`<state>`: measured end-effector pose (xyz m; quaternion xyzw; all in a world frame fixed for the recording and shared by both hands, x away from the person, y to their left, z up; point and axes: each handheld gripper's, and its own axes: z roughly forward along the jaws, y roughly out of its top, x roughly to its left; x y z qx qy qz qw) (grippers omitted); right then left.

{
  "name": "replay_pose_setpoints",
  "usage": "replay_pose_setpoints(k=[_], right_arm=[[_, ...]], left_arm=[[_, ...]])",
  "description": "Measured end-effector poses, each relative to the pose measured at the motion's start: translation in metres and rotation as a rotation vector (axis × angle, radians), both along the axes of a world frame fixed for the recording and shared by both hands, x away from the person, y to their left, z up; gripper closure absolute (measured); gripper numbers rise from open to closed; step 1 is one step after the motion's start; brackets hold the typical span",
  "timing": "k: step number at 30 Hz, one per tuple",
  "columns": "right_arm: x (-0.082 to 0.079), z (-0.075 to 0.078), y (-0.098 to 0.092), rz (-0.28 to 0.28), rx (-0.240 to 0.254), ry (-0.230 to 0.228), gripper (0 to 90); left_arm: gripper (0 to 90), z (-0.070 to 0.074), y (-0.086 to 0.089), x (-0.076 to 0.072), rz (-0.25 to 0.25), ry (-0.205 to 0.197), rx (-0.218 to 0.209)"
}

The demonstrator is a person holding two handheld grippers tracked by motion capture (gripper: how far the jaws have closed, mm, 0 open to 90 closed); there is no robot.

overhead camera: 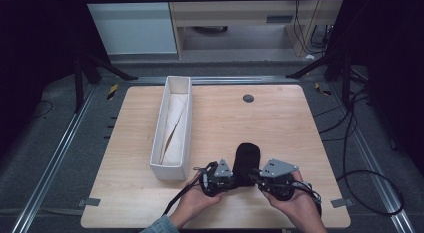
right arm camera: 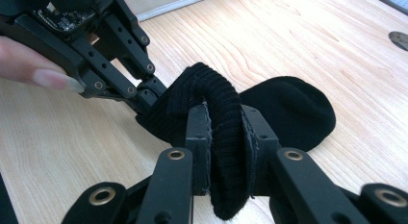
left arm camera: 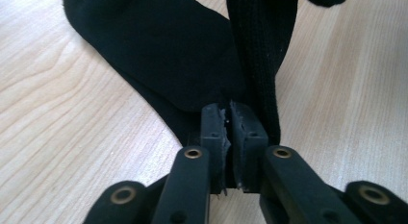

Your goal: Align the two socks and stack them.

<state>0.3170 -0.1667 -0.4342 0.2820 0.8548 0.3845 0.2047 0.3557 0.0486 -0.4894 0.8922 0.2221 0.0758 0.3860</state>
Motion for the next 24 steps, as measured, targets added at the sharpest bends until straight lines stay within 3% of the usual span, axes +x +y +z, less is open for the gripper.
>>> replay_pose_setpoints(k=[4,8,15,24], right_arm=[[0.001,0.000,0.000,0.006,0.002,0.009,76.2],[0.002,-0.002,0.001,0.014,-0.008,0.018,76.1],[0.003,-0.001,0.001,0.011,-0.001,0.023,76.0],[0.005,0.001,0.000,0.002,0.003,0.026,75.9]], left_arm=[[72.8,0.005,0.007,0.001,0.045,-0.052,-0.014],[68.5,0.016,0.018,-0.004,0.050,-0.088,-0.032],[64.1,0.020,0.025,-0.011,0.037,-0.094,-0.045],[54.7,0.002,0.018,-0.008,-0.002,-0.063,-0.020]])
